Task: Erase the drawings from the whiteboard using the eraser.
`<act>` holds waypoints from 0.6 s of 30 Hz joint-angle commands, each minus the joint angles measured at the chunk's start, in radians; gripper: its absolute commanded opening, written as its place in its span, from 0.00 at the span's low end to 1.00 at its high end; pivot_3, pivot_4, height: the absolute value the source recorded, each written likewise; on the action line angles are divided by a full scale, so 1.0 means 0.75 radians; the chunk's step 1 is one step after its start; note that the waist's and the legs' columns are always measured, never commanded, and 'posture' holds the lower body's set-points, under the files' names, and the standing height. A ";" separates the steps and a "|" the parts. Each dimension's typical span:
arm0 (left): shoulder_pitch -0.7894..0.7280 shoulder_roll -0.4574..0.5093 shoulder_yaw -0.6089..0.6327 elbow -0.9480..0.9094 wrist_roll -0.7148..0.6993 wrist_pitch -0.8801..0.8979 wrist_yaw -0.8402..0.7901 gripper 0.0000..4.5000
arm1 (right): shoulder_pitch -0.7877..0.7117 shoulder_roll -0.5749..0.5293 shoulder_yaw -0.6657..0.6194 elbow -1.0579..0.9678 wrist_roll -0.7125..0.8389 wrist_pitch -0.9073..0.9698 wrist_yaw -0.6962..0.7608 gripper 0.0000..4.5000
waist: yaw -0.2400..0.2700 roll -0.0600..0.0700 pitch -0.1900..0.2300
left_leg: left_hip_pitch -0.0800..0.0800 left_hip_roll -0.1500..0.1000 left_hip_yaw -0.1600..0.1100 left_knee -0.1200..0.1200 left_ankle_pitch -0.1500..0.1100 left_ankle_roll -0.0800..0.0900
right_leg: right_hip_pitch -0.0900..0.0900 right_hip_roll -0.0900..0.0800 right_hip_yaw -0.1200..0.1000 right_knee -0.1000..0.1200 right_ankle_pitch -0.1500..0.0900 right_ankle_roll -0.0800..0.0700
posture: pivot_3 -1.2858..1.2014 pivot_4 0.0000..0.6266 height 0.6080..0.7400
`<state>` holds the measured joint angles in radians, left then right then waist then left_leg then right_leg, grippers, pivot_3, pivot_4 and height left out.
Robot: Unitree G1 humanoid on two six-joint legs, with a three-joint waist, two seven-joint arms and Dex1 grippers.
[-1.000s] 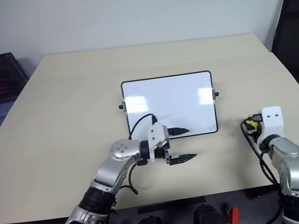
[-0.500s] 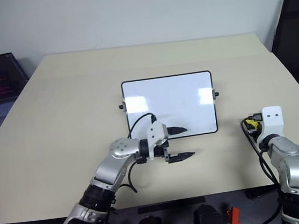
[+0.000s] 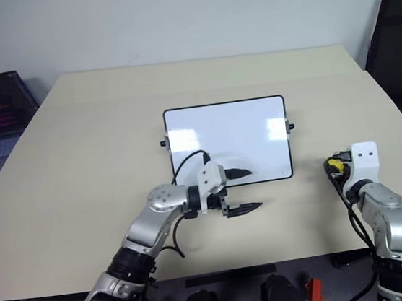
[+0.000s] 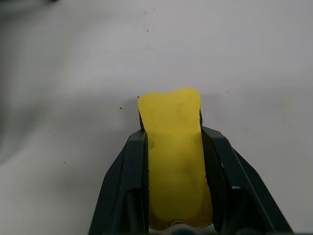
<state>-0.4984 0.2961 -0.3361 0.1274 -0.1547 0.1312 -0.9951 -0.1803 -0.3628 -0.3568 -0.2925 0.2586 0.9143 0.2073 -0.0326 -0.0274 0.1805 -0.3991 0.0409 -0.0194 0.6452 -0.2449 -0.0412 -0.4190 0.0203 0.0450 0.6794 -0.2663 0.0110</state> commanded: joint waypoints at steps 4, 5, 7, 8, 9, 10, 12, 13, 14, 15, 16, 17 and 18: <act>-0.001 0.001 0.014 -0.048 -0.007 -0.030 0.002 1.00 | -0.018 0.008 -0.053 -0.047 0.051 -0.004 -0.021 0.29 | 0.000 0.000 0.000 | 0.000 0.000 0.000 0.000 0.000 0.000 | 0.000 0.000 0.000 0.000 0.000 0.000 | 0.52 0.24 1.00; -0.002 0.001 0.014 -0.049 -0.007 -0.030 0.002 1.00 | -0.017 0.005 -0.053 -0.047 0.054 -0.004 -0.022 0.29 | 0.000 0.000 0.000 | 0.000 0.000 0.000 0.000 0.000 0.000 | 0.000 0.000 0.000 0.000 0.000 0.000 | 0.52 0.24 1.00; -0.003 0.000 0.014 -0.047 -0.007 -0.033 0.002 1.00 | -0.012 -0.017 -0.035 -0.050 0.038 0.000 -0.031 0.29 | 0.000 0.000 0.000 | 0.000 0.000 0.000 0.000 0.000 0.000 | 0.000 0.000 0.000 0.000 0.000 0.000 | 0.52 0.24 1.00; -0.003 0.000 0.013 -0.046 -0.006 -0.035 0.002 1.00 | -0.009 -0.025 -0.029 -0.051 0.034 0.003 -0.032 0.29 | 0.000 0.000 0.000 | 0.000 0.000 0.000 0.000 0.000 0.000 | 0.000 0.000 0.000 0.000 0.000 0.000 | 0.52 0.24 1.00; -0.004 0.000 0.013 -0.044 -0.005 -0.037 0.002 1.00 | -0.006 -0.035 -0.022 -0.052 0.026 0.001 -0.035 0.29 | 0.000 0.000 0.000 | 0.000 0.000 0.000 0.000 0.000 0.000 | 0.000 0.000 0.000 0.000 0.000 0.000 | 0.52 0.24 1.00; -0.005 -0.001 0.013 -0.044 -0.005 -0.037 0.002 1.00 | -0.003 -0.040 -0.018 -0.053 0.023 0.000 -0.037 0.29 | 0.000 0.000 0.000 | 0.000 0.000 0.000 0.000 0.000 0.000 | 0.000 0.000 0.000 0.000 0.000 0.000 | 0.52 0.24 1.00; -0.006 -0.002 0.014 -0.041 -0.005 -0.041 0.003 1.00 | 0.002 -0.033 -0.035 -0.069 0.051 0.004 -0.031 0.35 | 0.000 0.000 0.000 | 0.000 0.000 0.000 0.000 0.000 0.000 | 0.000 0.000 0.000 0.000 0.000 0.000 | 0.52 0.24 1.00; -0.008 -0.003 0.014 -0.038 -0.004 -0.044 0.004 1.00 | 0.002 -0.030 -0.043 -0.075 0.060 0.011 -0.034 0.35 | 0.000 0.000 0.000 | 0.000 0.000 0.000 0.000 0.000 0.000 | 0.000 0.000 0.000 0.000 0.000 0.000 | 0.52 0.24 1.00; -0.010 -0.005 0.015 -0.034 -0.004 -0.046 0.005 1.00 | 0.000 -0.030 -0.047 -0.077 0.061 0.018 -0.042 0.35 | 0.000 0.000 0.000 | 0.000 0.000 0.000 0.000 0.000 0.000 | 0.000 0.000 0.000 0.001 0.000 0.000 | 0.52 0.24 1.00; -0.013 -0.006 0.015 -0.031 -0.004 -0.048 0.006 1.00 | -0.005 -0.028 -0.052 -0.075 0.066 0.028 -0.049 0.35 | 0.000 0.000 0.000 | 0.000 0.000 0.000 0.000 0.000 0.000 | 0.000 0.000 0.000 0.001 0.000 0.000 | 0.52 0.24 1.00; -0.014 -0.007 0.016 -0.030 -0.004 -0.048 0.007 1.00 | -0.008 -0.026 -0.057 -0.075 0.071 0.035 -0.054 0.35 | 0.000 0.000 0.000 | 0.000 0.000 0.000 0.000 0.000 0.000 | 0.000 0.000 0.000 0.001 0.000 0.000 | 0.52 0.24 1.00; -0.015 -0.007 0.016 -0.027 -0.004 -0.049 0.007 1.00 | -0.014 -0.029 -0.058 -0.072 0.073 0.038 -0.057 0.35 | 0.000 0.000 0.000 | 0.000 0.000 0.000 0.000 0.000 0.000 | 0.000 0.000 0.000 0.001 0.000 0.000 | 0.52 0.24 1.00; -0.017 -0.008 0.016 -0.025 -0.003 -0.051 0.008 1.00 | -0.018 -0.033 -0.059 -0.072 0.076 0.039 -0.057 0.35 | 0.000 0.000 0.000 | 0.000 0.000 0.000 0.000 0.000 0.000 | 0.000 0.000 0.000 0.001 0.000 0.000 | 0.52 0.24 1.00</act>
<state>-0.4964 0.2984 -0.3362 0.1277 -0.1545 0.1175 -0.9930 -0.1763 -0.3809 -0.3729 -0.3093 0.2983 0.9428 0.1693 -0.0326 -0.0271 0.1803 -0.3990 0.0408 -0.0192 0.6454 -0.2449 -0.0412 -0.4190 0.0203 0.0452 0.6799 -0.2662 0.0110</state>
